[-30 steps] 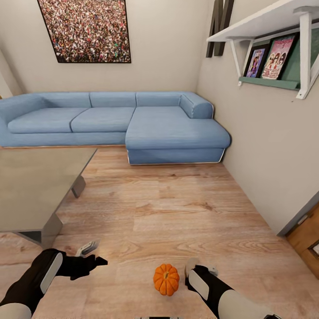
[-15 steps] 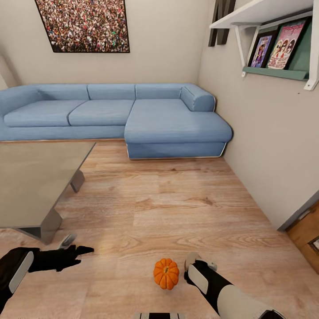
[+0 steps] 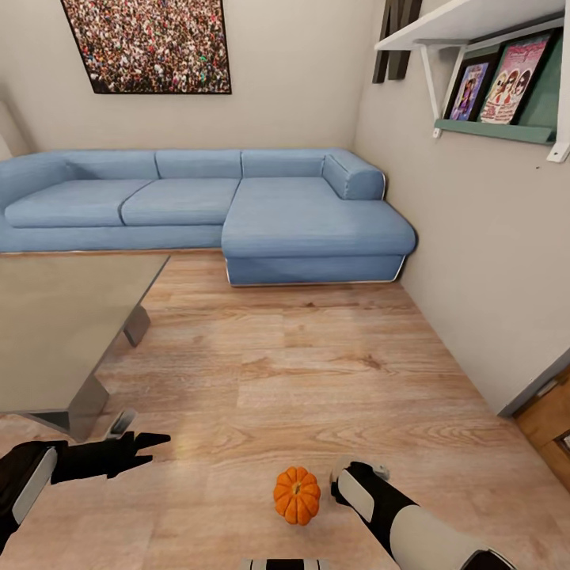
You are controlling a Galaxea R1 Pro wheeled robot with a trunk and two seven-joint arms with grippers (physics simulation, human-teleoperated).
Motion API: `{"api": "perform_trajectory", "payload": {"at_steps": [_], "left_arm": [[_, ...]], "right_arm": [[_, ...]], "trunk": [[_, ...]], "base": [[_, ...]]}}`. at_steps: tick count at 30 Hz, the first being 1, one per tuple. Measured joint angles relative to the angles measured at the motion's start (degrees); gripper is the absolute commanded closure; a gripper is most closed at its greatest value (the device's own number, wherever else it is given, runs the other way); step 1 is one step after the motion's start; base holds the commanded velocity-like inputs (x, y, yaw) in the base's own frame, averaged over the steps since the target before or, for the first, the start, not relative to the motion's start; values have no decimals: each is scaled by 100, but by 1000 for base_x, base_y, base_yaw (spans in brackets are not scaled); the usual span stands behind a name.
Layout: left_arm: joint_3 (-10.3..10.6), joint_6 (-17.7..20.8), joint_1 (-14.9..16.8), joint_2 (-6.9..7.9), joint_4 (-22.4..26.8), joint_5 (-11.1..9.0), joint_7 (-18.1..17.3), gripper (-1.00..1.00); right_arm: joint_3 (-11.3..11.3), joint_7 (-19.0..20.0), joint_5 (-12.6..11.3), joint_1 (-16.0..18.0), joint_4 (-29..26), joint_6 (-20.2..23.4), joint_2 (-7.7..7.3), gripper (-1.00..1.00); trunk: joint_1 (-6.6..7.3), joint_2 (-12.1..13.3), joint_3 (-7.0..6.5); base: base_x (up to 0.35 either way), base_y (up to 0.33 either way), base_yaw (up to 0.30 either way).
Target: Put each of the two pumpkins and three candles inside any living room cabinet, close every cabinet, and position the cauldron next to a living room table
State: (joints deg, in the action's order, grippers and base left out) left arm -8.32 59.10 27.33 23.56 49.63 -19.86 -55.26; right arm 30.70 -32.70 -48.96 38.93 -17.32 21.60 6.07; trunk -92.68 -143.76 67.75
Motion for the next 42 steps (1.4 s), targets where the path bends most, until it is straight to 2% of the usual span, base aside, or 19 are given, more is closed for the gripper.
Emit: {"api": "perform_trajectory", "payload": {"at_steps": [25,42], "left_arm": [[-2,-4,0,0,-5,9,-2,-100],[-11,-5,0,1,-4,-22,-6,-100]], "right_arm": [[16,0,1,0,4,-6,13,-100],[28,0,18,2,-19,-153,27,-100]], "trunk": [[0,0,0],[-44,-22,376]], "base": [[77,-1,0],[0,0,0]]}}
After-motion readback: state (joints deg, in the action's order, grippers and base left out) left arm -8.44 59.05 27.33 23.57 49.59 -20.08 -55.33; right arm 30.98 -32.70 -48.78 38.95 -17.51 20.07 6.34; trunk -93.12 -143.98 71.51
